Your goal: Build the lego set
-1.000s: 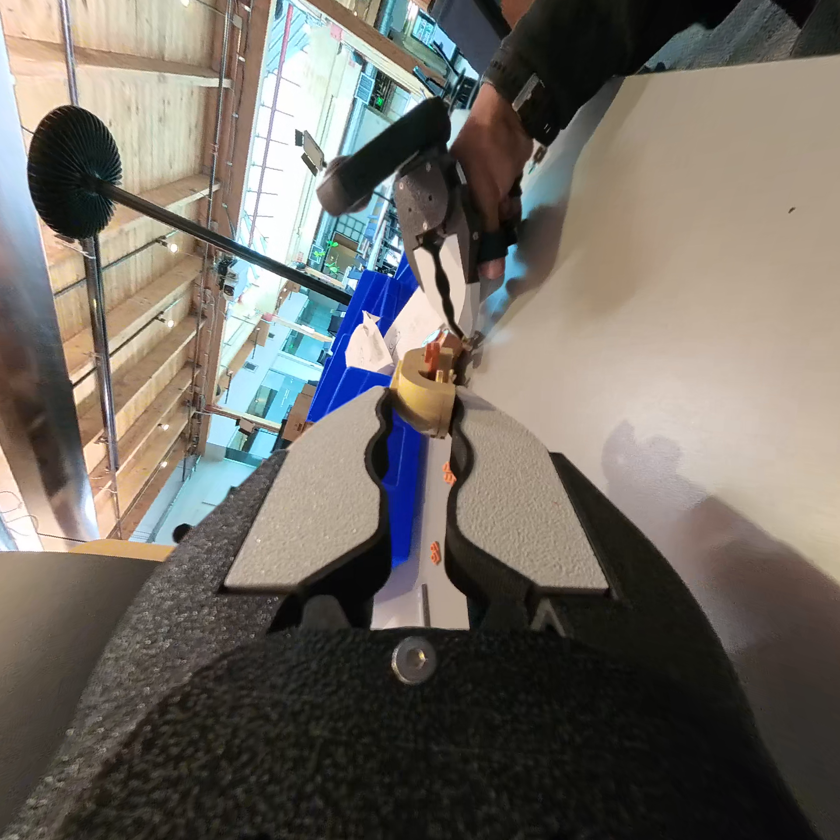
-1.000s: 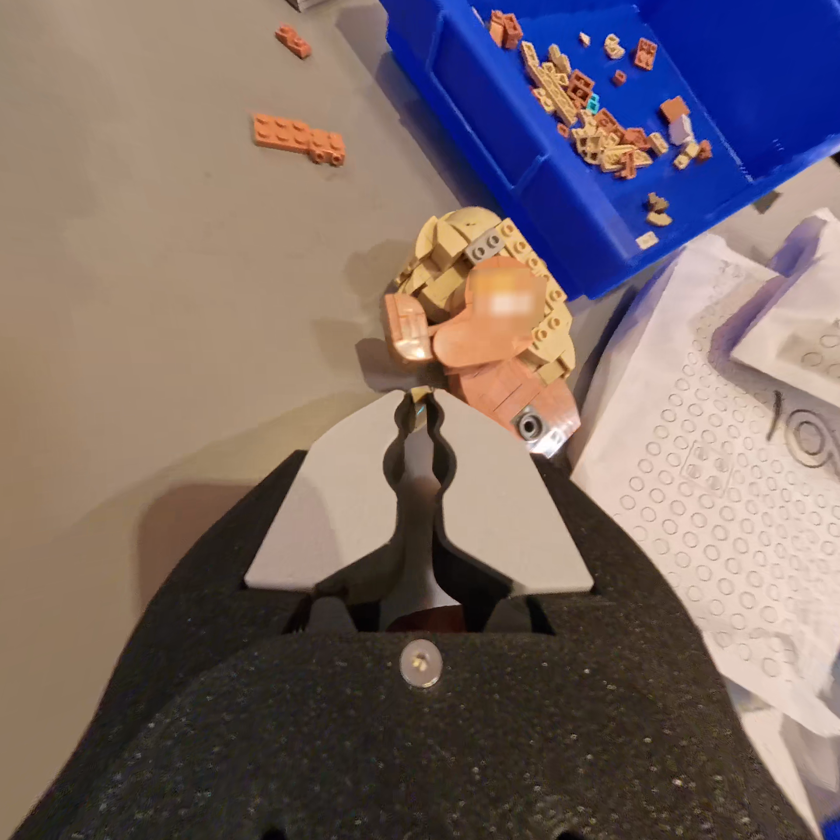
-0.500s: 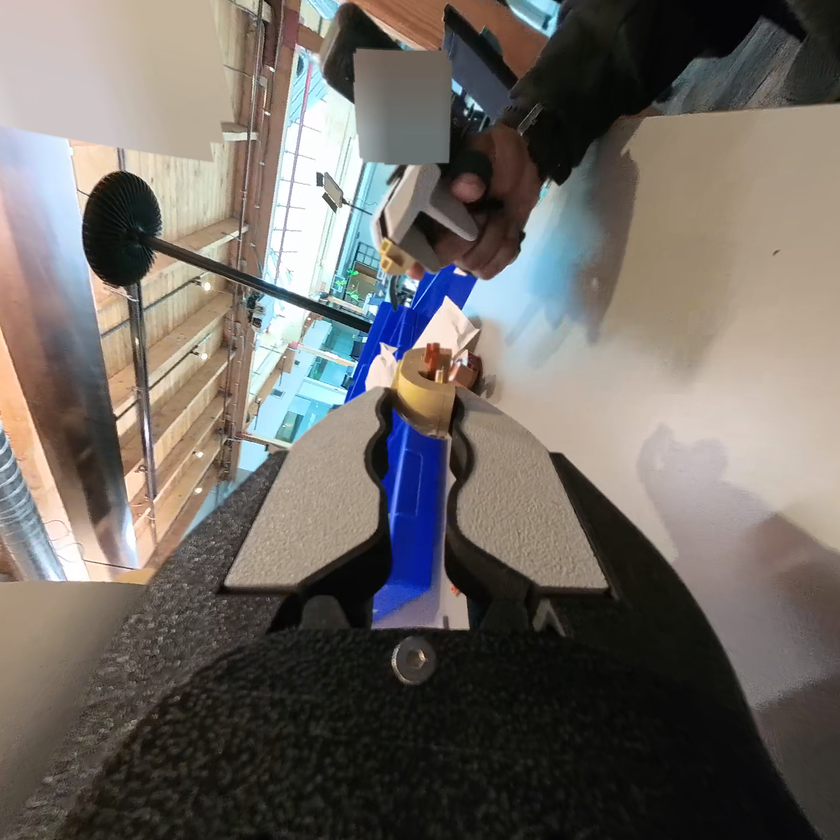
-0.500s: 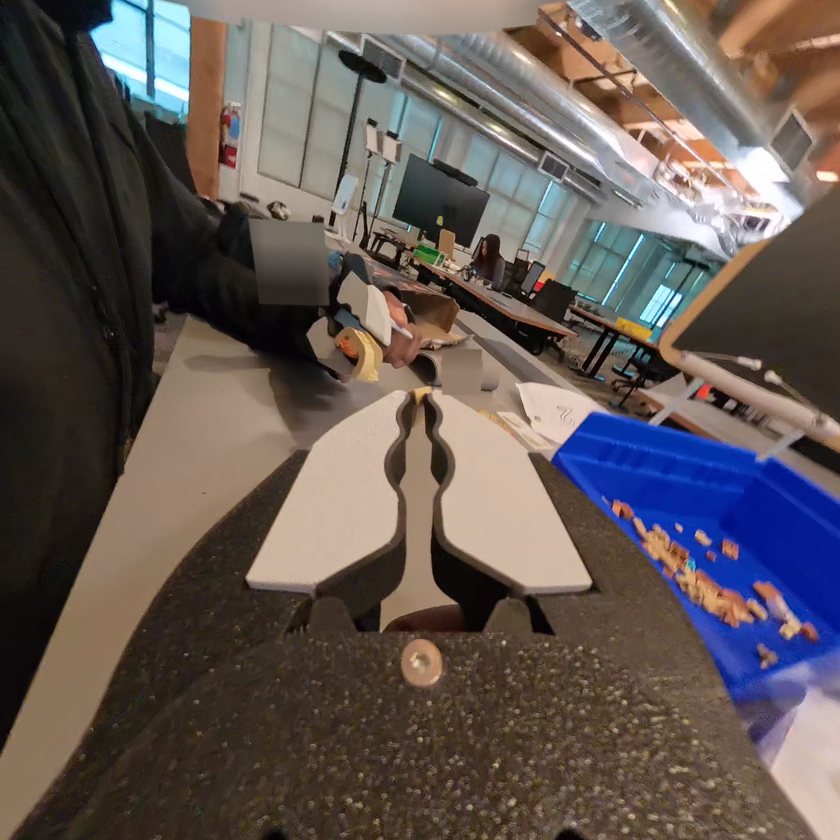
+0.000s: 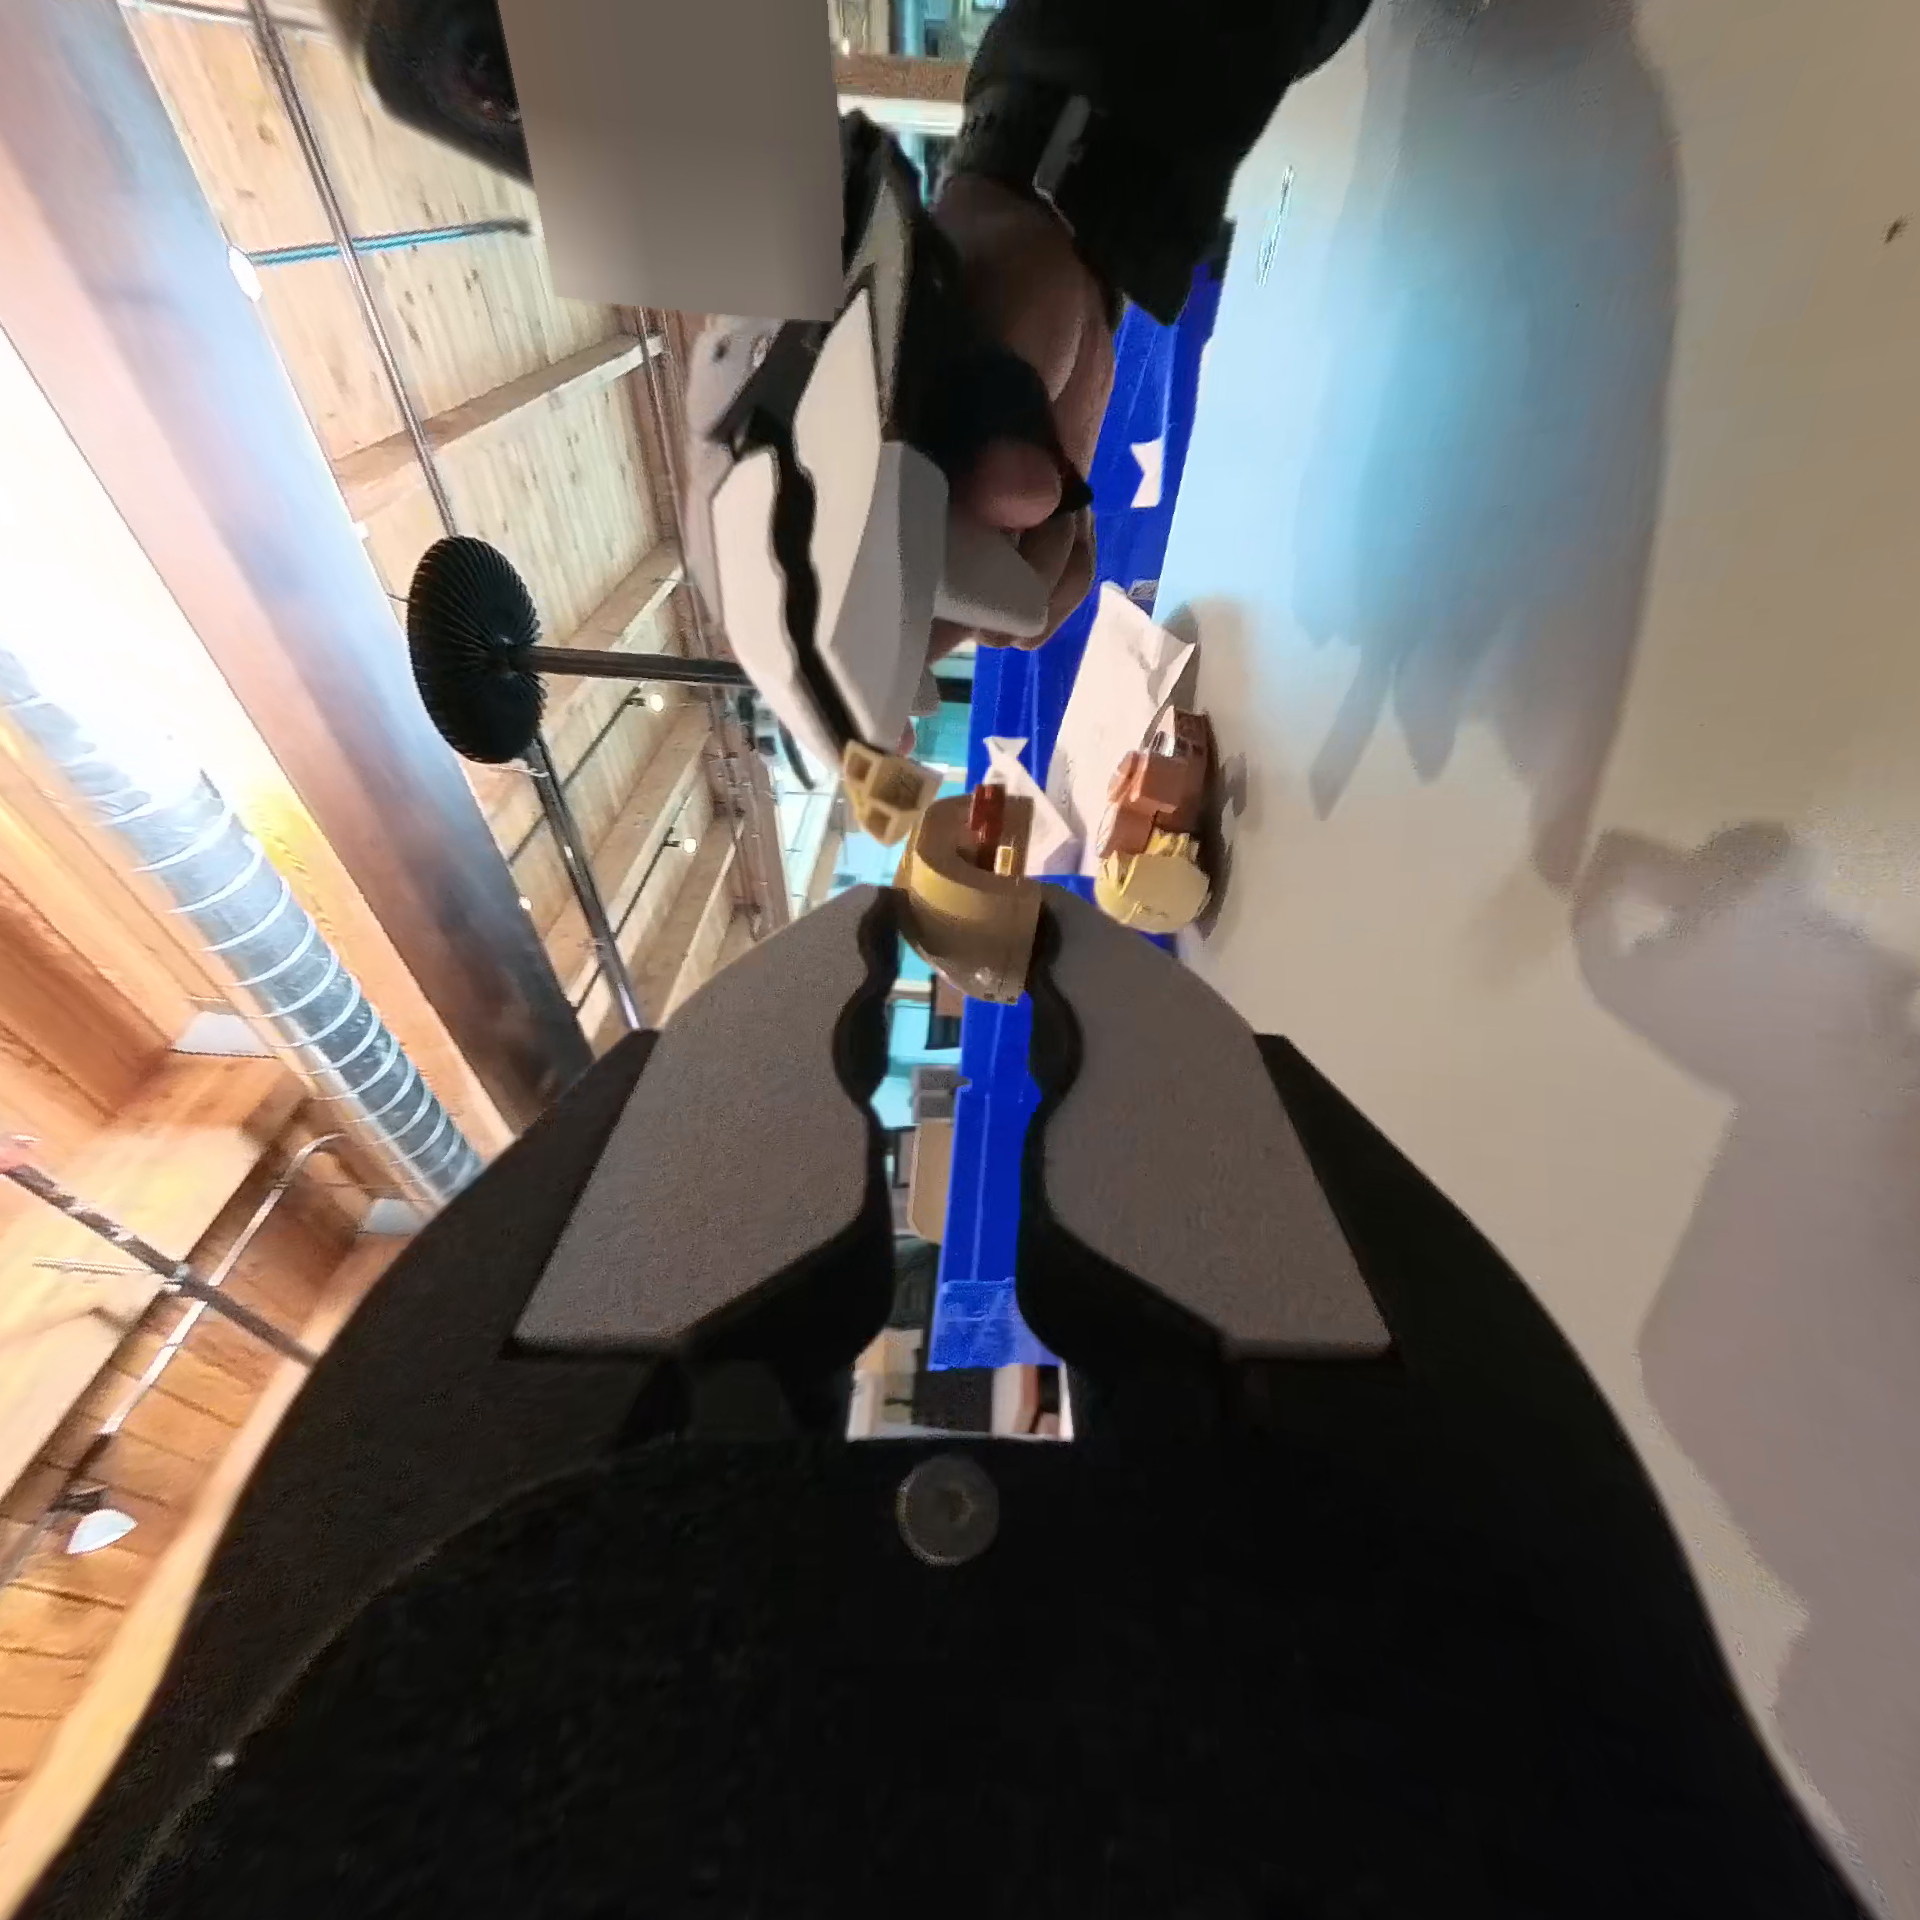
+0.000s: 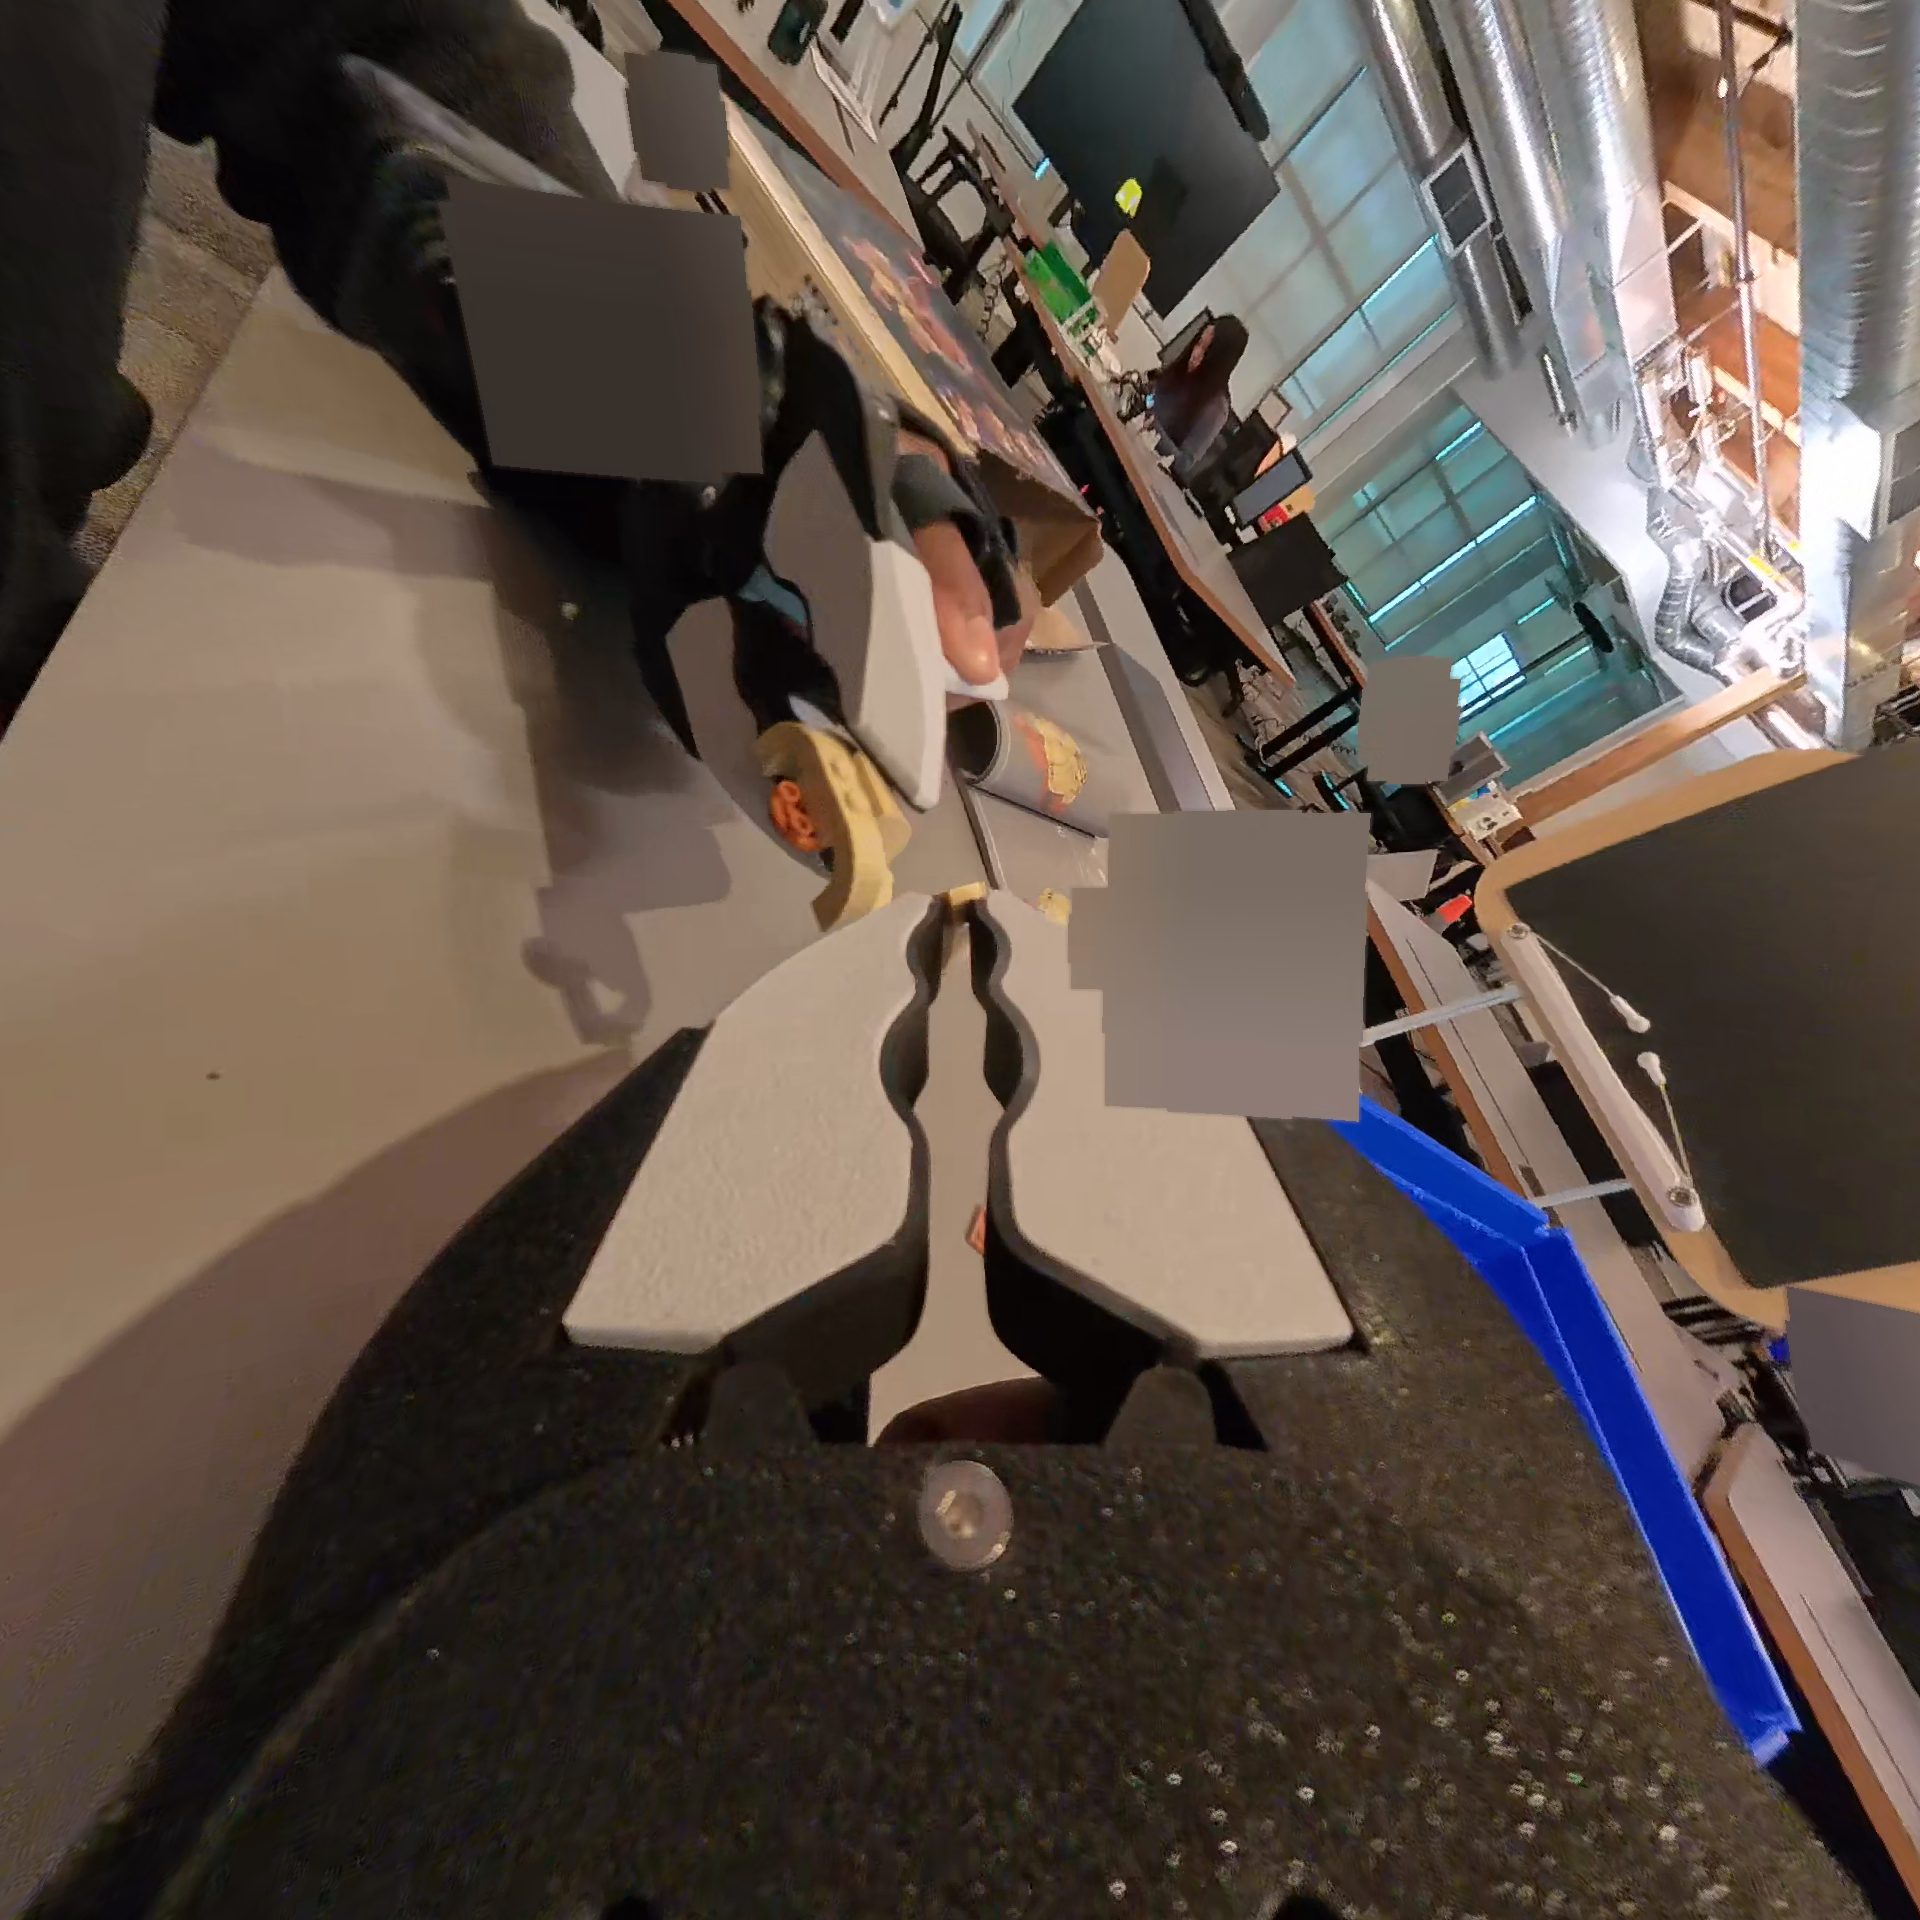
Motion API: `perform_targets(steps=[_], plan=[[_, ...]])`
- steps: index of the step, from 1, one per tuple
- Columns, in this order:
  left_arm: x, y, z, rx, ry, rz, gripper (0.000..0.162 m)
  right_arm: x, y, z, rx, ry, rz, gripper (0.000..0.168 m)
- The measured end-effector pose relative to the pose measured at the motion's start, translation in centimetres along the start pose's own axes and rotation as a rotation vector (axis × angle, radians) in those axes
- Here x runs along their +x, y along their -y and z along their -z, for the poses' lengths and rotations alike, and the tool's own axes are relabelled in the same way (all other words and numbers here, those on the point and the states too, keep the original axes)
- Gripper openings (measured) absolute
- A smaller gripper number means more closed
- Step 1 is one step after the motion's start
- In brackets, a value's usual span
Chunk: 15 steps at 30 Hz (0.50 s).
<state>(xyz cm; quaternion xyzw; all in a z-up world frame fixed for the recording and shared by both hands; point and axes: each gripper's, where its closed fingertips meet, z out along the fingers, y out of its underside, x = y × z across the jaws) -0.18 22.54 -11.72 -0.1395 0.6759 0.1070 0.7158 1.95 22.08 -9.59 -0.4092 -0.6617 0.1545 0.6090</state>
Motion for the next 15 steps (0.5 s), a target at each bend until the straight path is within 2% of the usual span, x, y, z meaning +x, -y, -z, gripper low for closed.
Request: perform_targets(steps=[4,15], plan=[[-0.4,0.1,0.0,-0.023,0.041,-0.091,0.022,0.4,0.5,-0.6,-0.02,0.002,-0.028,0.004],[-0.2,0.5,0.1,-0.045,0.053,-0.278,0.022,-1.0,0.7,-1.5,-0.041,0.134,-0.156,0.004]])
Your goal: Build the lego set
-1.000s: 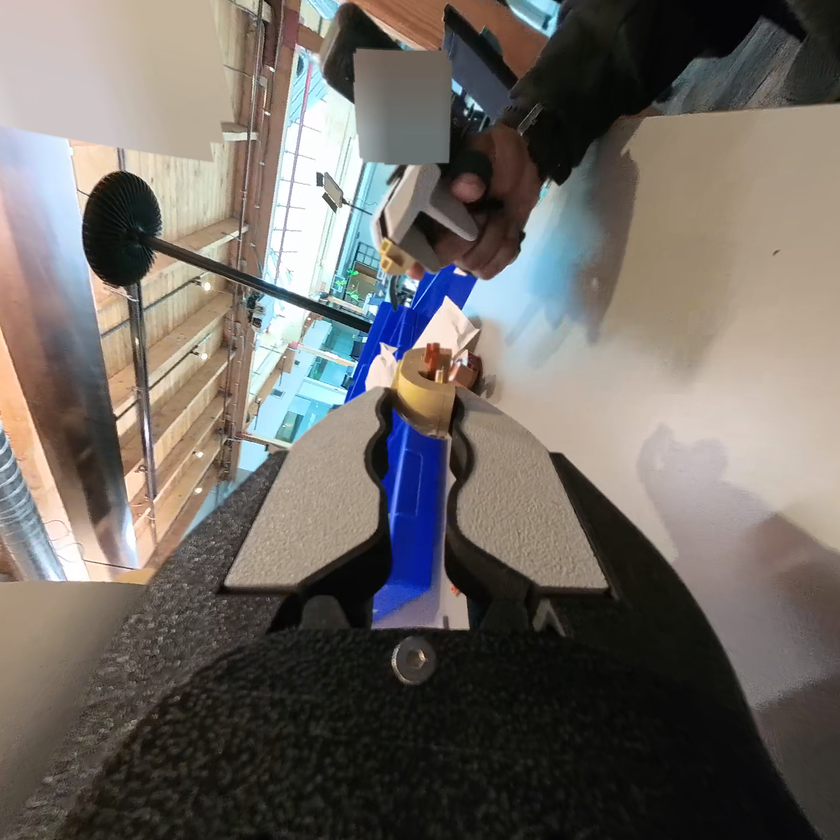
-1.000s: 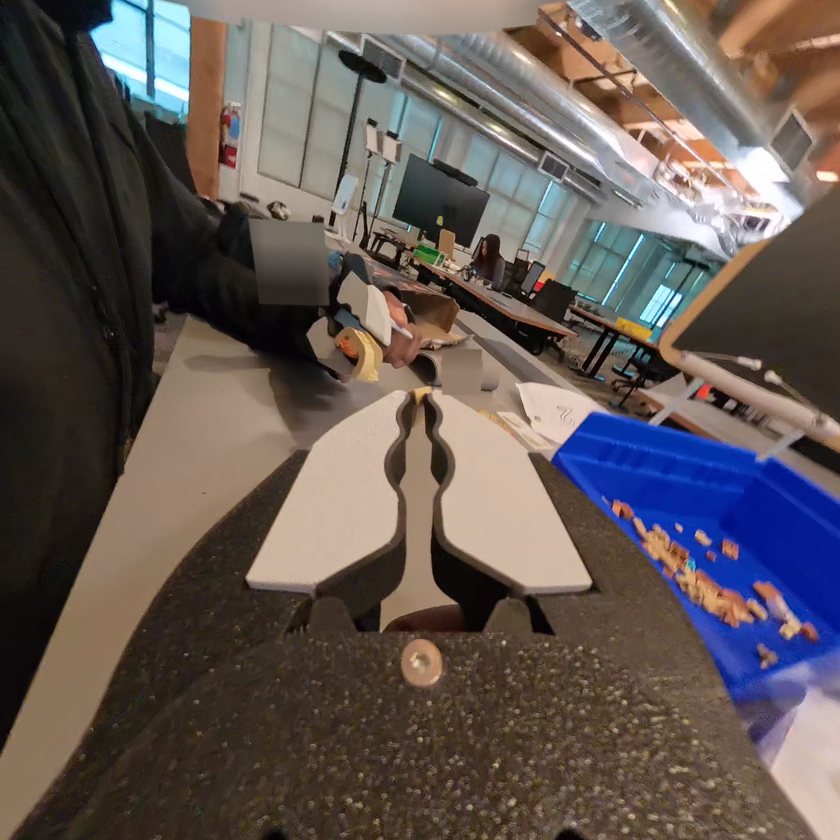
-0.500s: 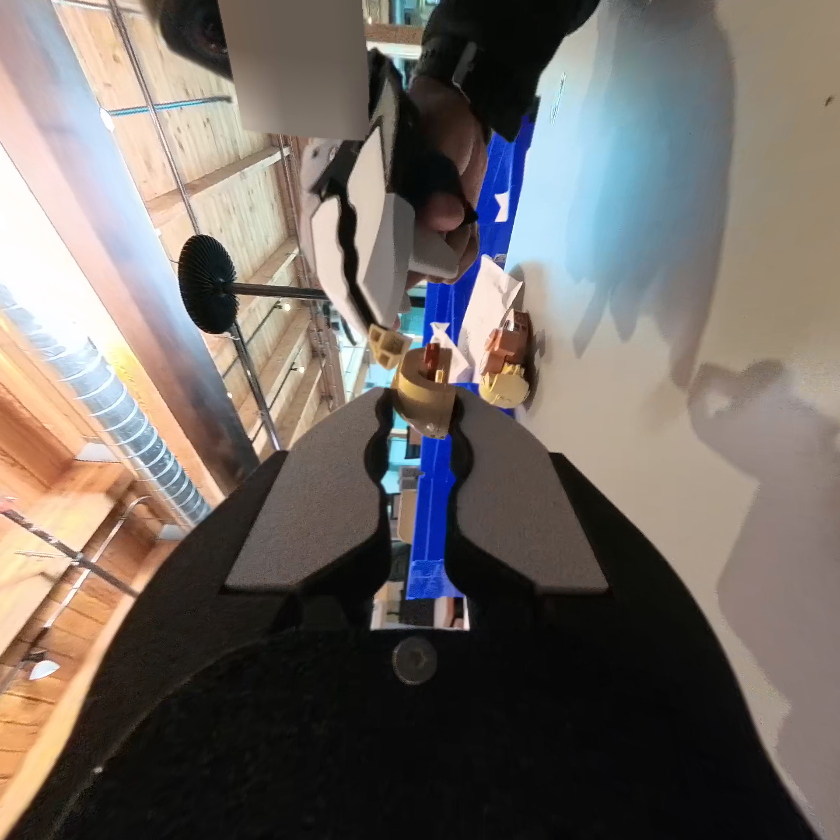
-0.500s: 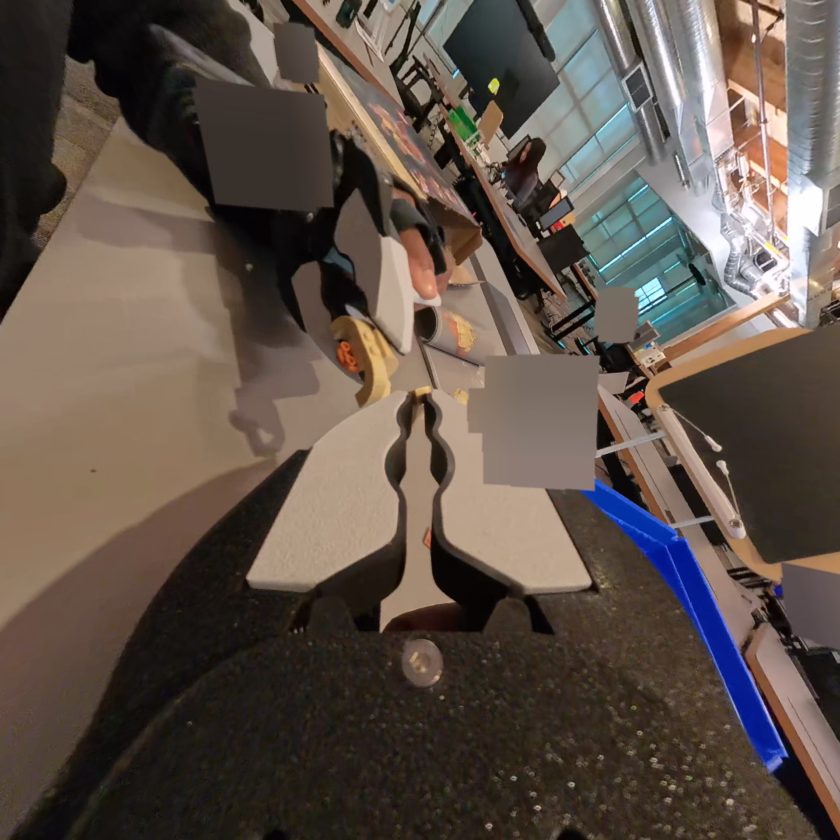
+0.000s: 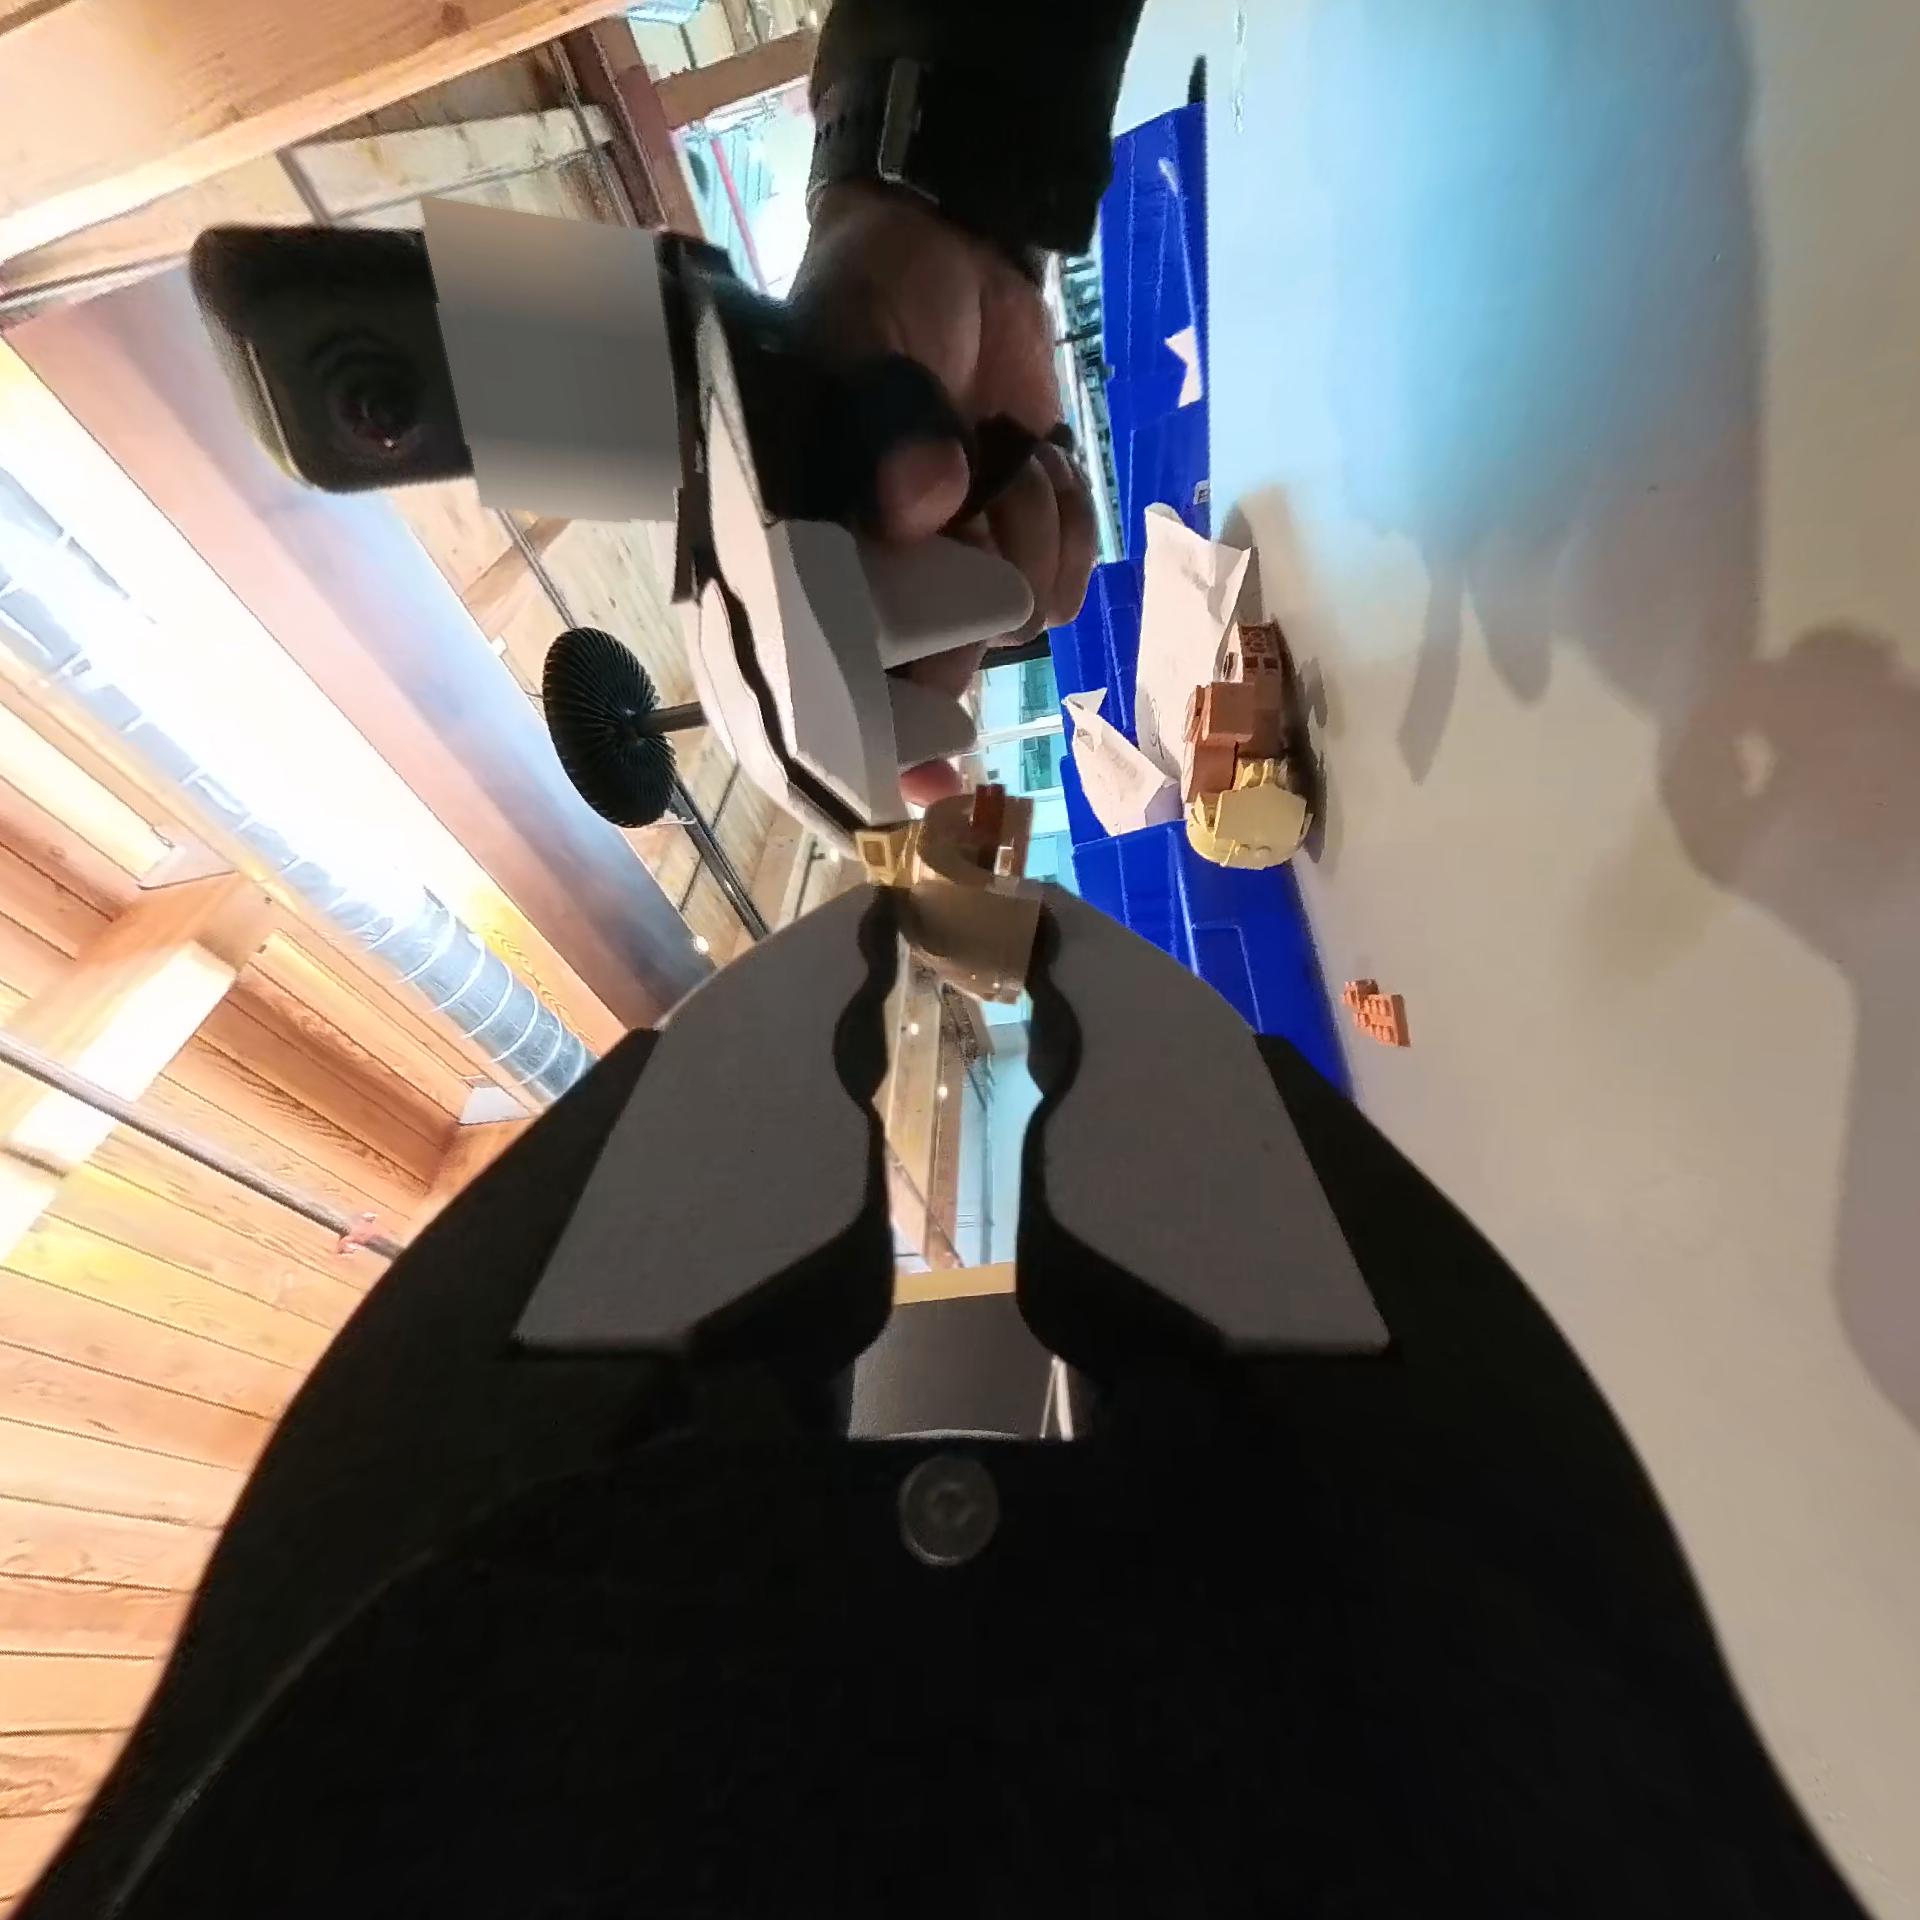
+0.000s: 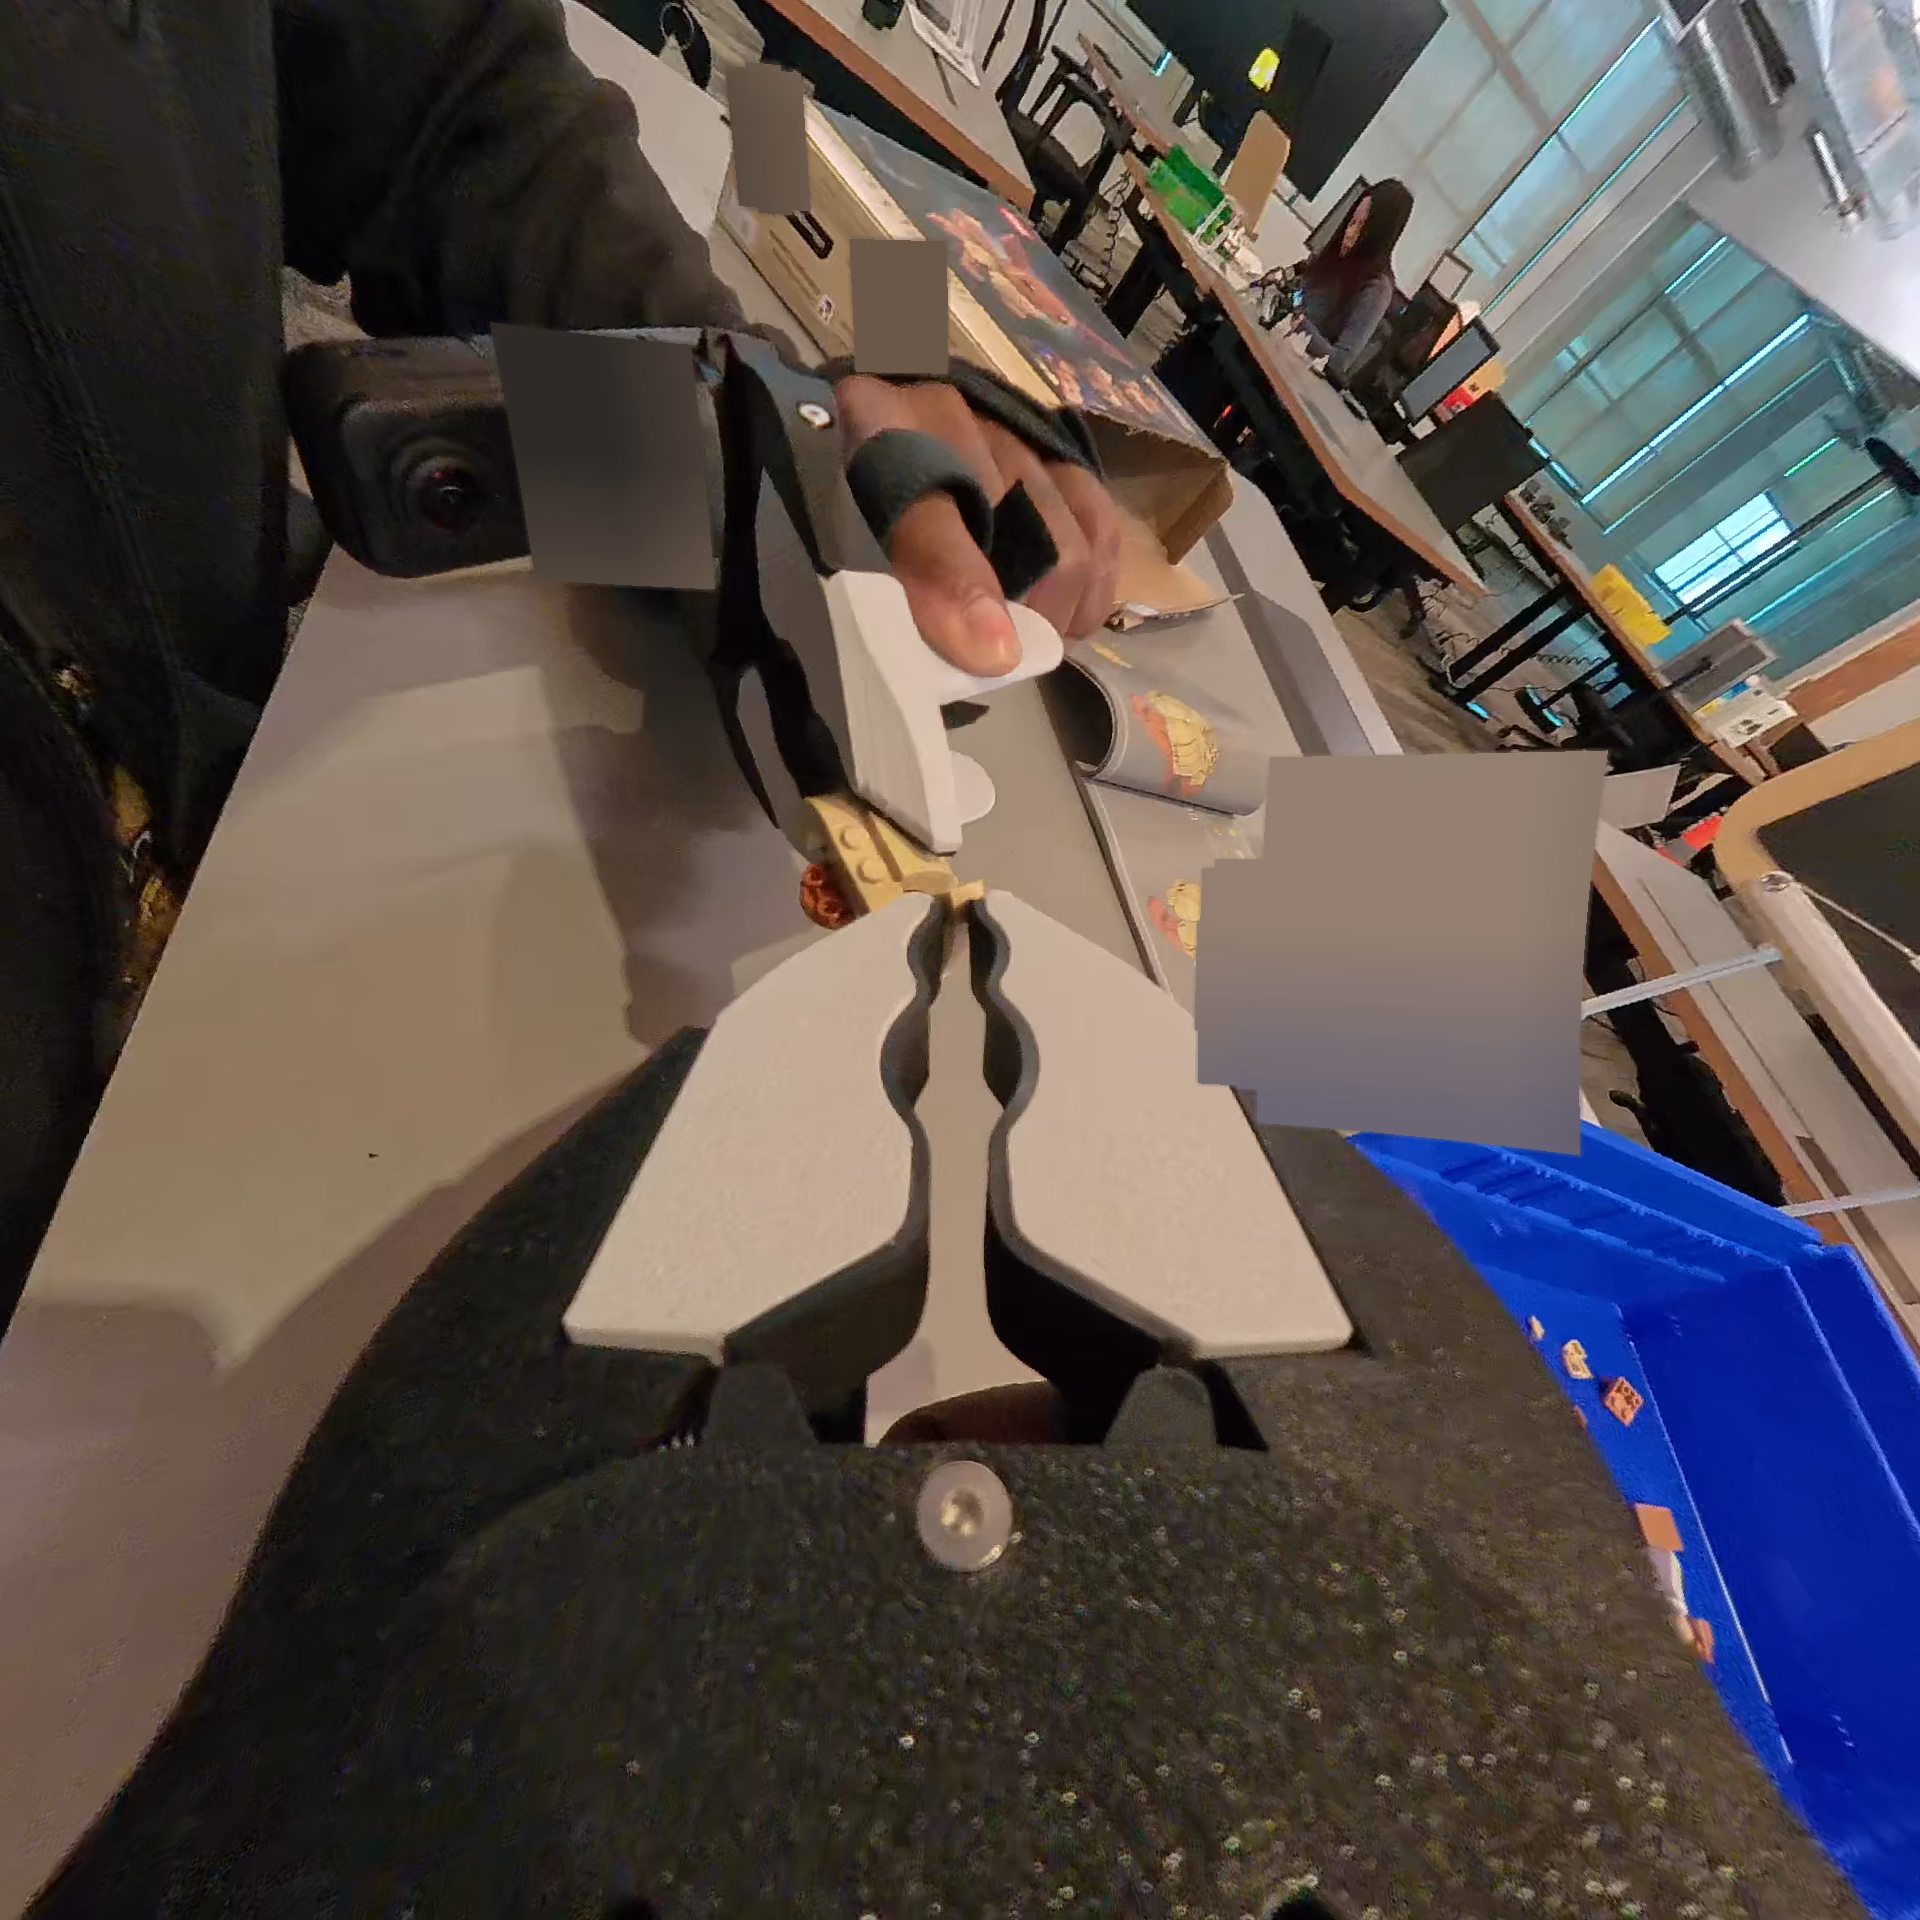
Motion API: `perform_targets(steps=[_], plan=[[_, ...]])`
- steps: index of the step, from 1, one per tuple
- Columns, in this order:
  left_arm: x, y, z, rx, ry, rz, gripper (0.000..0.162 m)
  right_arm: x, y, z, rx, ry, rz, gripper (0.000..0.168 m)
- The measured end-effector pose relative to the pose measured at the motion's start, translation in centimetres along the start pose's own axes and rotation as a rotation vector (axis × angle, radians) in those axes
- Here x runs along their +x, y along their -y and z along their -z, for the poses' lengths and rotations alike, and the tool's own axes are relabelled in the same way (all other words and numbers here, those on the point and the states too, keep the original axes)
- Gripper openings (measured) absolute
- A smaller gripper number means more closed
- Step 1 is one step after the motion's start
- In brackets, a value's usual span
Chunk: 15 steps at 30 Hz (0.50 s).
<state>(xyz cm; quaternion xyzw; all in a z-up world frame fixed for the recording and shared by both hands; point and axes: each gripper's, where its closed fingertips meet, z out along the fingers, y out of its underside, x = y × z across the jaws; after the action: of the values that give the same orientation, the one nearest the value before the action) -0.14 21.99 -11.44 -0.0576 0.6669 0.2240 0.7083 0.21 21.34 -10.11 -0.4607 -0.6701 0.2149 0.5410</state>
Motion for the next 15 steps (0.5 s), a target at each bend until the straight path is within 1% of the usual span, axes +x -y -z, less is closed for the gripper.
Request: perform_targets(steps=[7,15], plan=[[0.0,0.31,0.03,0.004,0.001,-0.032,0.022,-0.2,-0.18,-0.18,-0.021,0.013,0.0,0.004],[0.0,0.45,0.08,0.006,0.002,-0.048,0.022,-0.4,-0.54,-0.25,-0.06,-0.001,0.047,0.004]])
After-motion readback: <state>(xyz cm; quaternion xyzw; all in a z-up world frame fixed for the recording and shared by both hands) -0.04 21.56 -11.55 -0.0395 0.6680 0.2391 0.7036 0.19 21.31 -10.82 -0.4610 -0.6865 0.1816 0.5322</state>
